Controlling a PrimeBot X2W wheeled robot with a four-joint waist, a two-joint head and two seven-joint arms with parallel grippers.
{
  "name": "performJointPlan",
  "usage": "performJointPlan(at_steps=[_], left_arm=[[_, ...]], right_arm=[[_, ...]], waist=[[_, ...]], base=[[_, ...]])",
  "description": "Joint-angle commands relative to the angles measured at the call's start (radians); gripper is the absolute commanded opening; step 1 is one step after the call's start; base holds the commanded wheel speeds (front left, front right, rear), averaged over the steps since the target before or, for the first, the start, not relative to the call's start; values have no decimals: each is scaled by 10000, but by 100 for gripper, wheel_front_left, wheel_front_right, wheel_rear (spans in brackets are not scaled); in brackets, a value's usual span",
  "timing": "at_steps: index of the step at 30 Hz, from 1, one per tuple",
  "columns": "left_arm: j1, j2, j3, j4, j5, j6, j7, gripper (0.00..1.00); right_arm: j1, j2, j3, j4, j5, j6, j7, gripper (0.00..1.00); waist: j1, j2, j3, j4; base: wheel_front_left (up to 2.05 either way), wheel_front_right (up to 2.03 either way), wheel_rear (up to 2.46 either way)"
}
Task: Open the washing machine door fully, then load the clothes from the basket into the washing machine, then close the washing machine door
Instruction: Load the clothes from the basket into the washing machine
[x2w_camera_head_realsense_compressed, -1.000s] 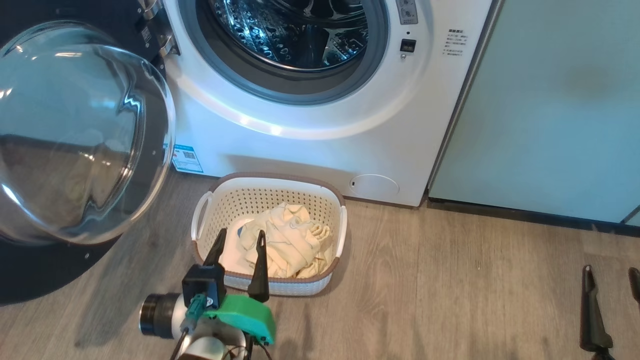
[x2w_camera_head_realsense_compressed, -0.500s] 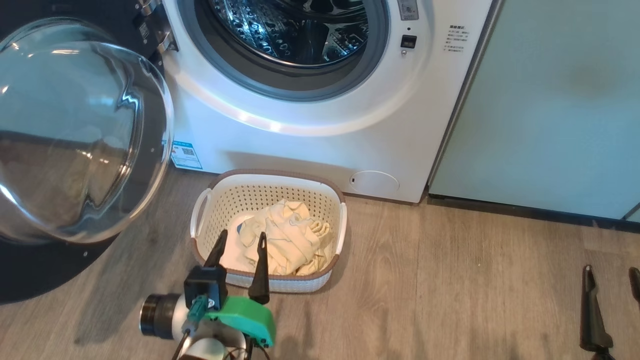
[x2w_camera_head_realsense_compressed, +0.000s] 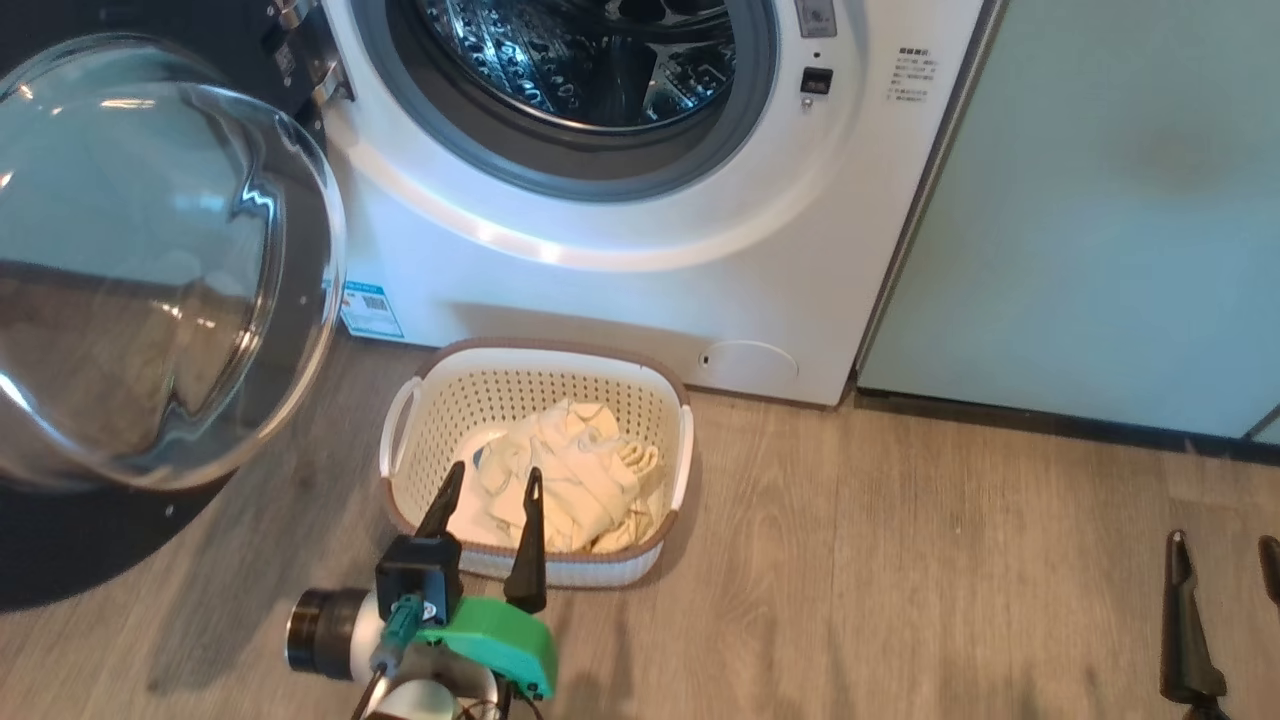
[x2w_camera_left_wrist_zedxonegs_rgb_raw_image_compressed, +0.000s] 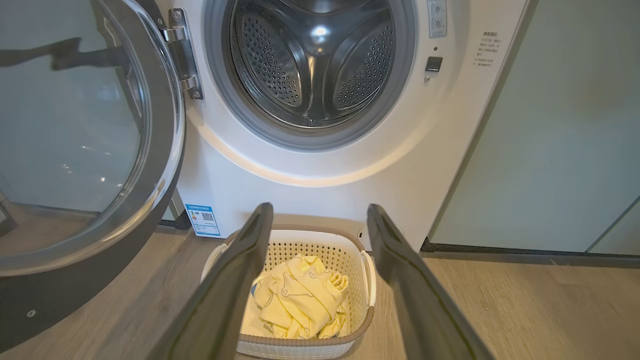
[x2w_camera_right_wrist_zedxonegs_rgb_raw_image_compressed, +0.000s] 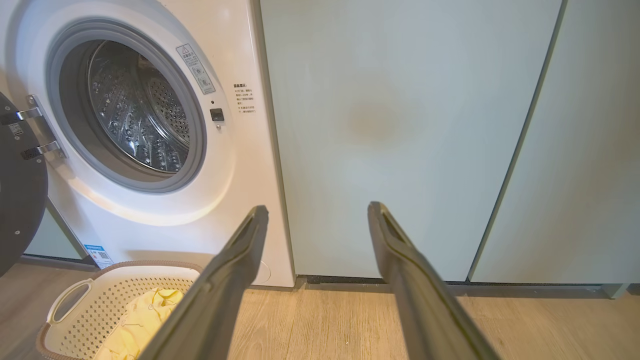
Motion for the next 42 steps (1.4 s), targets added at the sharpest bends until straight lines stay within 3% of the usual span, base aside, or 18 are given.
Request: performJointPlan(at_steps=[1,18,42], left_arm=[[-445,181,311,-384,20,71,-11,100],[-514,204,287,-398,42,314,-107,100],[-785,57,201,276,-275,290,-66,100]], right_arm=[[-339,-183,166,-323,105,-29,-67,100],[-416,-183,184,-307,96,-29,-67,100],[-638,-183,238,-303,103,-29,-67,100]], waist=[[0,-1,-5,-1],[0,-1,116,-7],[0,-1,475,-67]], base=[[137,-137,0],[153,-153,0],[6,-6,0]])
